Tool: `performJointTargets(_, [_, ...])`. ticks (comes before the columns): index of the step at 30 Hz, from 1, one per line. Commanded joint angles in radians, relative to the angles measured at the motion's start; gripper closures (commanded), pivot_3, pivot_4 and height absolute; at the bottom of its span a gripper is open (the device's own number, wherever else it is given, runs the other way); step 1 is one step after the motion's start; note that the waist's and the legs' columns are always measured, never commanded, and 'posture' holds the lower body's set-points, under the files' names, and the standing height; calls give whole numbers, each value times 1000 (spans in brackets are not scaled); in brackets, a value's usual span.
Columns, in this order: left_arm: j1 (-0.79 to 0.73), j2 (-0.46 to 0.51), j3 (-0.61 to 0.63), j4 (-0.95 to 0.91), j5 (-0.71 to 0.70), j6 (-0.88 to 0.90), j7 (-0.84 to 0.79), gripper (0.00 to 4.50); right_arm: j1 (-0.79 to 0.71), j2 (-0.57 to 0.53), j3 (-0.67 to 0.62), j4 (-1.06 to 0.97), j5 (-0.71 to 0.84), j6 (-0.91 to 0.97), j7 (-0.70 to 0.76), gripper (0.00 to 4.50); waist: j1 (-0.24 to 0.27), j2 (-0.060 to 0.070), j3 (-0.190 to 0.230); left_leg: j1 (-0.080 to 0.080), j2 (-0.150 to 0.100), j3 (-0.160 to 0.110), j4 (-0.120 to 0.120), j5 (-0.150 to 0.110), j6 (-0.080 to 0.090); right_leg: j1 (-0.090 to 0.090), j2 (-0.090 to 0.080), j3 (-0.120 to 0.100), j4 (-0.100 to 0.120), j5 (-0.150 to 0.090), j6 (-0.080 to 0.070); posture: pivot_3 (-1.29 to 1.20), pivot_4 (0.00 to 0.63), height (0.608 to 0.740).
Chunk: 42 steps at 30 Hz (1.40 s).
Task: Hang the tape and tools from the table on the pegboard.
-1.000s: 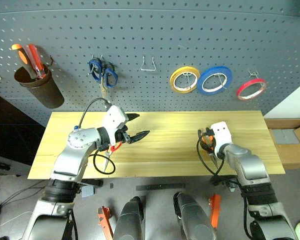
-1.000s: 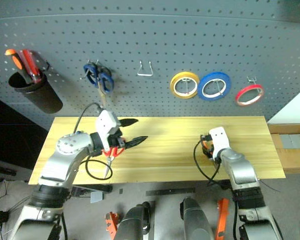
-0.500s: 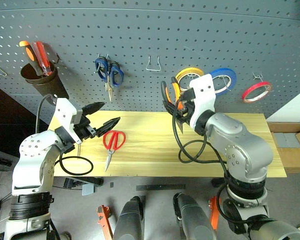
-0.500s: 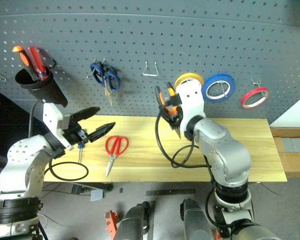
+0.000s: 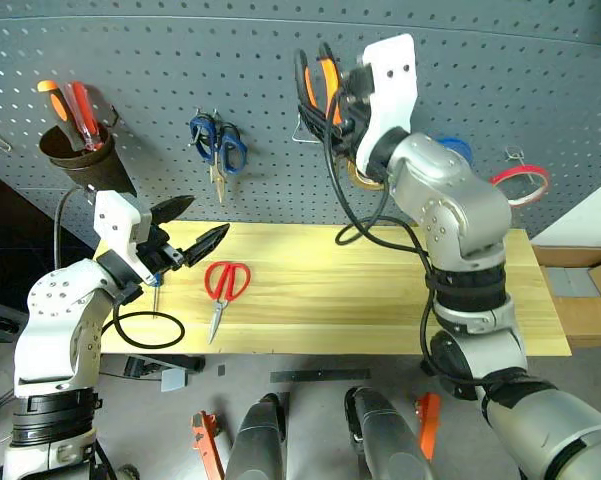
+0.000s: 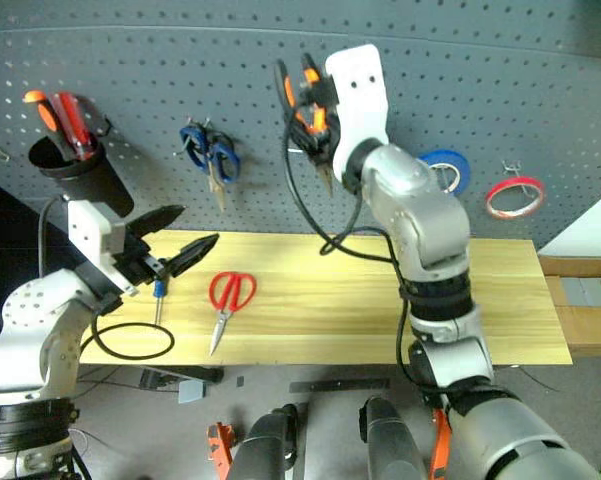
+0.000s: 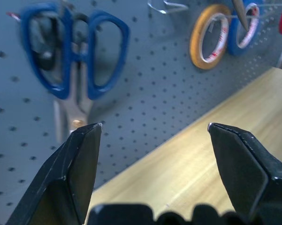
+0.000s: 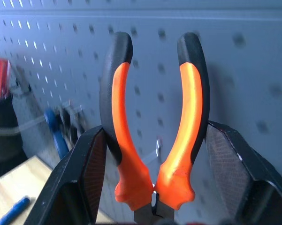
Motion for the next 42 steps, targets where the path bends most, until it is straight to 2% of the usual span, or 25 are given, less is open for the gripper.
performJointTargets(1, [-23, 24, 15, -32, -1, -6, 16, 600, -77, 20, -34, 48, 4, -100, -22, 1818, 5, -1, -1, 0, 0, 0, 0, 0, 0, 0, 0, 0, 0, 0, 0, 24, 169, 740])
performJointTargets(7, [-37, 28, 6, -30, 7, -12, 32, 600, -157, 63, -55, 181, -6, -249, -75, 1818, 8, -3, -9, 0, 0, 1, 0, 0, 0, 0, 0, 0, 0, 0, -1, 39, 162, 740])
performJointTargets(12, [-47, 24, -7, -35, 11, -8, 44, 600, -163, 77, -40, 225, -29, -362, -107, 1818, 15, -3, -14, 0, 0, 0, 0, 0, 0, 0, 0, 0, 1, 1, -1, 45, 164, 740])
performJointTargets(31, [-165, -27, -91, 56, 61, -70, 59, 600, -13, 62, 72, 338, -201, -688, -103, 1818, 29, -3, -19, 0, -1, 1, 1, 0, -1, -1, 1, 0, 1, 1, -1, 36, 179, 740])
performJointTargets(35, [-187, -39, -102, 78, 73, -90, 69, 600, 8, 69, 76, 366, -220, -729, -107, 1818, 29, -3, -19, 0, 0, 1, 1, 0, -1, -1, 1, 0, 1, 1, -1, 35, 180, 740])
performJointTargets(42, [-220, -68, -104, 114, 98, -82, 111, 600, 41, 76, 93, 441, -239, -694, -86, 1818, 29, -3, -19, 0, -1, 1, 1, 1, -1, -1, 1, 0, 2, 1, -1, 27, 183, 740])
